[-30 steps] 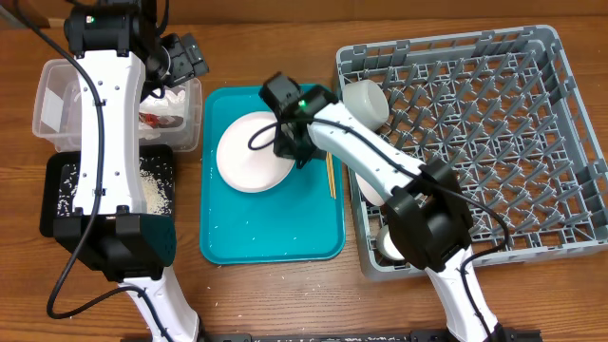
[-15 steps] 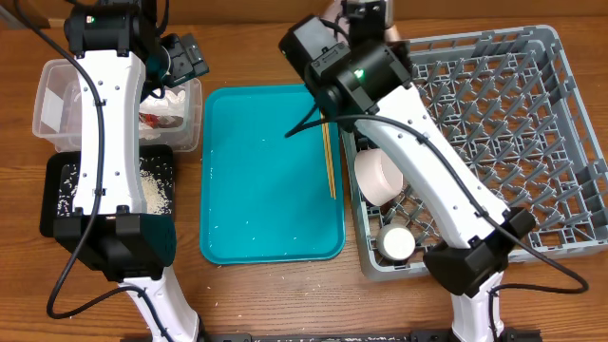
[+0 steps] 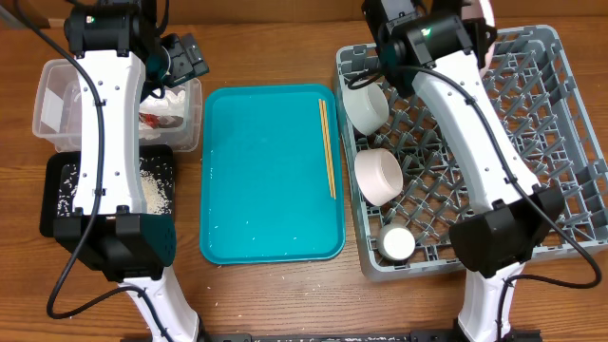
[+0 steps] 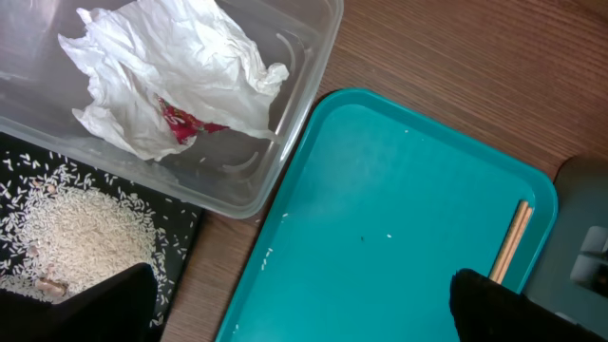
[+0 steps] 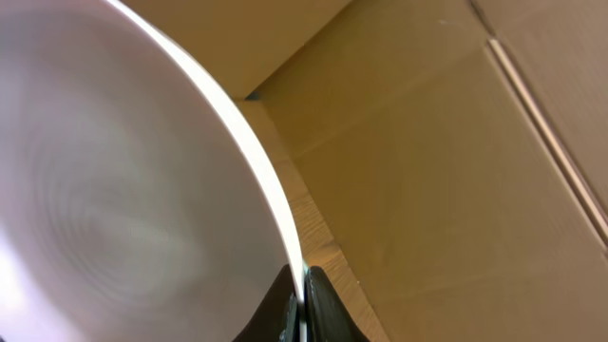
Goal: Sort waste into correct bins and load items into the dishwasher
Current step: 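Lift the white plate and carry it right into the dish rack, then stand the white plate upright in the rack and release it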
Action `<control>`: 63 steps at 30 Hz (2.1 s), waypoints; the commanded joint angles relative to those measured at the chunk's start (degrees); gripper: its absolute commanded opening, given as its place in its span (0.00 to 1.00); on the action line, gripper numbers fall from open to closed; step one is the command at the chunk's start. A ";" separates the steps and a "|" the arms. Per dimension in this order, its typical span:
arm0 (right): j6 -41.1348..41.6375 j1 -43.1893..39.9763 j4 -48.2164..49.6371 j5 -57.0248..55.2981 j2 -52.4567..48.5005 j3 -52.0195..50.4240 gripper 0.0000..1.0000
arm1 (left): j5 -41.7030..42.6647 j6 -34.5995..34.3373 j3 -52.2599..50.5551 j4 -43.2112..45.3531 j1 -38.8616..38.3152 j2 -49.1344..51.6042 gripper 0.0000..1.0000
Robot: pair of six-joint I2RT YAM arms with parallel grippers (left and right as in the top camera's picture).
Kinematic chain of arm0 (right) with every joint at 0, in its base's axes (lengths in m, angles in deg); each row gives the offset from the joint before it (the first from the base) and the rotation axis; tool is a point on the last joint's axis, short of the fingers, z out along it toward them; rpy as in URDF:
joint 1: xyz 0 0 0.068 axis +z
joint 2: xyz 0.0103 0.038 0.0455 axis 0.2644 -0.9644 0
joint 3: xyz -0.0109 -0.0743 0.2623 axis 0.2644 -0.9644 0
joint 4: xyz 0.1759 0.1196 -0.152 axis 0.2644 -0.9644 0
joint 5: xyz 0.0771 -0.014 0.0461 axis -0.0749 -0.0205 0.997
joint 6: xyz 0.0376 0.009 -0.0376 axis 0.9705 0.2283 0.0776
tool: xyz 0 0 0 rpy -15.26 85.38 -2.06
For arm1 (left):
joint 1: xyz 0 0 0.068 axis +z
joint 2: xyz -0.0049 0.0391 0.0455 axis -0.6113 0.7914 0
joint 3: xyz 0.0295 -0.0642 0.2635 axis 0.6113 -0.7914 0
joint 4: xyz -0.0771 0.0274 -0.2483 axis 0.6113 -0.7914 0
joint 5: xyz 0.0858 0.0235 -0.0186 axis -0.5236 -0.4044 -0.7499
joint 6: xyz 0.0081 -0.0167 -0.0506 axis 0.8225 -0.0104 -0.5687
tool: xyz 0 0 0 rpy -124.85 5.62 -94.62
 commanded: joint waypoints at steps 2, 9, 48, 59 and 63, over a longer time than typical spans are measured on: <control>-8.96 0.72 7.19 2.47 0.26 -5.33 0.04 | -0.74 -0.35 0.92 0.09 -0.37 -0.44 1.00; -10.51 0.76 11.04 11.85 0.26 -8.35 0.04 | -0.74 -0.35 0.92 0.09 -0.37 -0.44 1.00; -7.67 0.61 16.09 77.20 16.70 -7.76 1.00 | -0.61 -0.44 0.92 0.15 -0.37 -0.44 1.00; -4.46 0.98 15.37 82.53 16.35 -11.15 1.00 | 0.94 -0.35 0.92 2.34 -0.37 -0.42 1.00; -3.41 1.05 15.65 83.06 16.35 -11.67 1.00 | 1.07 -0.35 0.92 0.63 -0.46 -0.42 1.00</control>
